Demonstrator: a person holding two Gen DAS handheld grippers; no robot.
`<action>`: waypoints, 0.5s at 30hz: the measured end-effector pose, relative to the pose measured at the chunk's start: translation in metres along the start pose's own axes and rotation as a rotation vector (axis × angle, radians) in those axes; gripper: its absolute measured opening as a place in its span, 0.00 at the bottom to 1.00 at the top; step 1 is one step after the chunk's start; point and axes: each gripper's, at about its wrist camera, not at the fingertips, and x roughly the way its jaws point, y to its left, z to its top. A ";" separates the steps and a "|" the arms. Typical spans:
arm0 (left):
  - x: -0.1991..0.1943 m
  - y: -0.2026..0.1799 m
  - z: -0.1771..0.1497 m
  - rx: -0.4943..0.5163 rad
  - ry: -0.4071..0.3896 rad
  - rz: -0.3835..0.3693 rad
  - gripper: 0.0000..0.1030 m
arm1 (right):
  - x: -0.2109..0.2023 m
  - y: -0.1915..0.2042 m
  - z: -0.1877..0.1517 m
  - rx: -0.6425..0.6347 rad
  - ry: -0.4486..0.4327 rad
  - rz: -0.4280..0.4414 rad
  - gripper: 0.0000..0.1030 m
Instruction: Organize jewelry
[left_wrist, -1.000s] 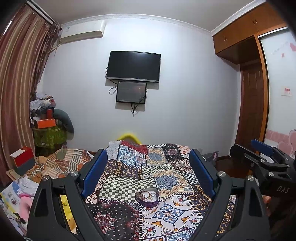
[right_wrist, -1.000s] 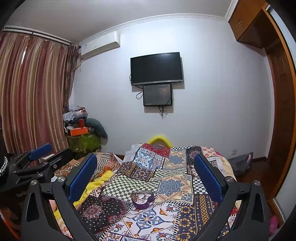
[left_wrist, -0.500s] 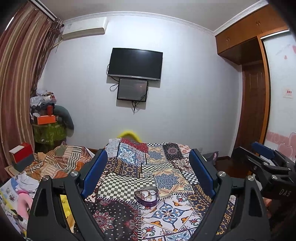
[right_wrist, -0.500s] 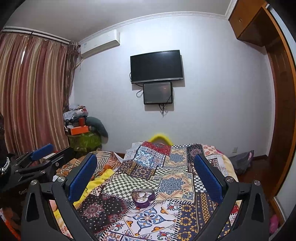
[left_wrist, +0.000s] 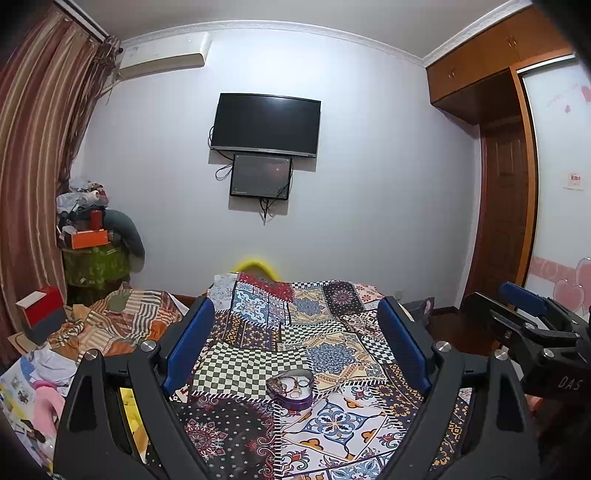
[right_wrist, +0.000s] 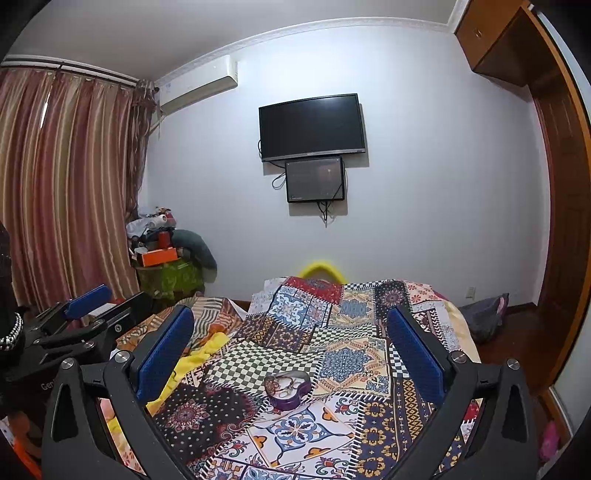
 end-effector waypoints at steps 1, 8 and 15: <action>0.001 0.001 0.000 -0.004 0.002 -0.002 0.87 | 0.000 0.000 0.000 0.000 0.000 -0.001 1.00; 0.004 0.003 -0.002 -0.025 0.018 -0.020 0.87 | 0.001 -0.003 0.000 0.009 0.008 -0.003 1.00; 0.006 0.000 -0.003 -0.012 0.025 -0.024 0.87 | 0.001 -0.005 0.000 0.014 0.007 -0.006 1.00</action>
